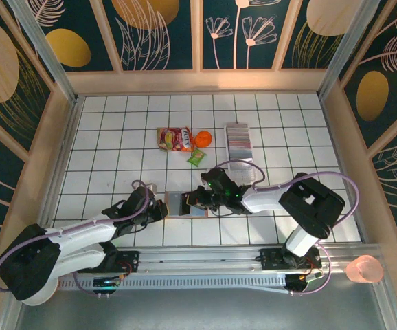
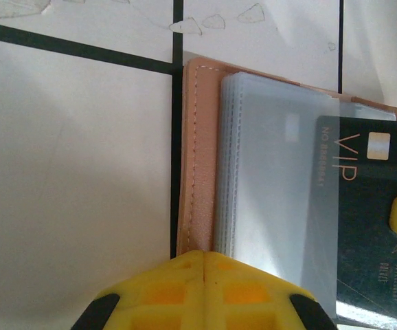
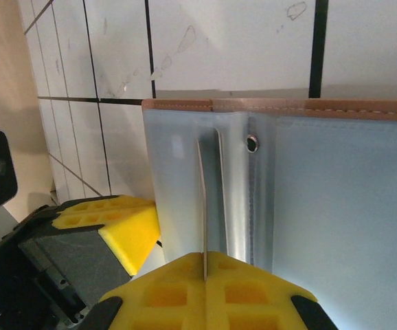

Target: Put the credit cards into the card holder

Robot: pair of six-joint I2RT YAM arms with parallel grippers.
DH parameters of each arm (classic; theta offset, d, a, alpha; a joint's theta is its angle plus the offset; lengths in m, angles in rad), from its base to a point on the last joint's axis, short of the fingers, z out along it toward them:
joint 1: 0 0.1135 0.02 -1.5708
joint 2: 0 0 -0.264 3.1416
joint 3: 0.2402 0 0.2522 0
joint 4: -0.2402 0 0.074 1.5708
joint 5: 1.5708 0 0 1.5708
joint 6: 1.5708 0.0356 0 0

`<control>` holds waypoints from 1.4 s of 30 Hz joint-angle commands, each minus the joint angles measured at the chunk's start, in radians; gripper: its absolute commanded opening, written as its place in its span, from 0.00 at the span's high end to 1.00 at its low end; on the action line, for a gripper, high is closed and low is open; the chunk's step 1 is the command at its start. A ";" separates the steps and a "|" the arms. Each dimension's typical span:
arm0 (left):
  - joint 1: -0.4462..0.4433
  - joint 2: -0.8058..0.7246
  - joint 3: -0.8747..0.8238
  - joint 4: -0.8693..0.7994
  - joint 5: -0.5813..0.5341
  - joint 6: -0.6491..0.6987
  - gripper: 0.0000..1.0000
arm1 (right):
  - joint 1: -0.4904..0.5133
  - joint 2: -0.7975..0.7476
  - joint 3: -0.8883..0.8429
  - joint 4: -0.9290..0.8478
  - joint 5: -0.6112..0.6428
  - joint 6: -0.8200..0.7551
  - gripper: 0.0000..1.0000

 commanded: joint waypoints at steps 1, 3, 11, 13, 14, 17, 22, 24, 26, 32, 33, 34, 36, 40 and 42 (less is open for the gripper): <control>-0.002 0.010 -0.011 -0.002 0.007 0.016 0.96 | 0.008 0.021 -0.019 0.057 -0.018 0.018 1.00; -0.002 0.010 -0.011 -0.002 0.007 0.016 0.96 | 0.009 0.021 -0.024 0.068 -0.015 0.022 1.00; -0.001 0.010 -0.012 -0.003 0.008 0.014 0.96 | 0.023 0.043 -0.020 0.095 -0.021 0.026 1.00; -0.001 0.009 -0.014 -0.003 0.008 0.014 0.96 | 0.024 0.049 -0.021 0.104 -0.019 0.032 1.00; -0.002 0.009 -0.014 -0.003 0.008 0.013 0.96 | 0.025 0.051 -0.021 0.110 -0.019 0.034 1.00; 0.000 0.006 -0.014 -0.005 0.007 0.012 0.96 | 0.027 0.059 -0.020 0.116 -0.022 0.040 1.00; -0.002 0.003 -0.014 -0.006 0.007 0.012 0.96 | 0.029 0.058 -0.029 0.136 -0.010 0.056 1.00; -0.001 0.003 -0.014 -0.006 0.007 0.012 0.96 | 0.029 0.058 -0.035 0.139 -0.002 0.070 1.00; -0.002 0.001 -0.016 -0.006 0.007 0.011 0.96 | 0.029 0.056 -0.045 0.144 0.007 0.080 1.00; -0.001 0.002 -0.016 -0.007 0.007 0.013 0.97 | 0.028 0.053 -0.060 0.150 0.036 0.090 1.00; -0.001 0.002 -0.017 -0.008 0.008 0.014 0.97 | 0.028 0.052 -0.059 0.150 0.037 0.087 1.00; -0.002 0.001 -0.017 -0.008 0.007 0.012 0.97 | 0.027 0.051 -0.058 0.149 0.038 0.085 1.00; -0.001 0.000 -0.019 -0.006 0.007 0.011 0.97 | 0.027 0.054 -0.052 0.137 0.037 0.080 1.00; -0.001 -0.003 -0.023 -0.002 0.007 0.005 0.97 | 0.027 0.056 -0.046 0.107 0.065 0.074 1.00; -0.001 -0.002 -0.025 0.001 0.008 0.004 0.97 | 0.027 0.053 -0.048 0.101 0.081 0.075 1.00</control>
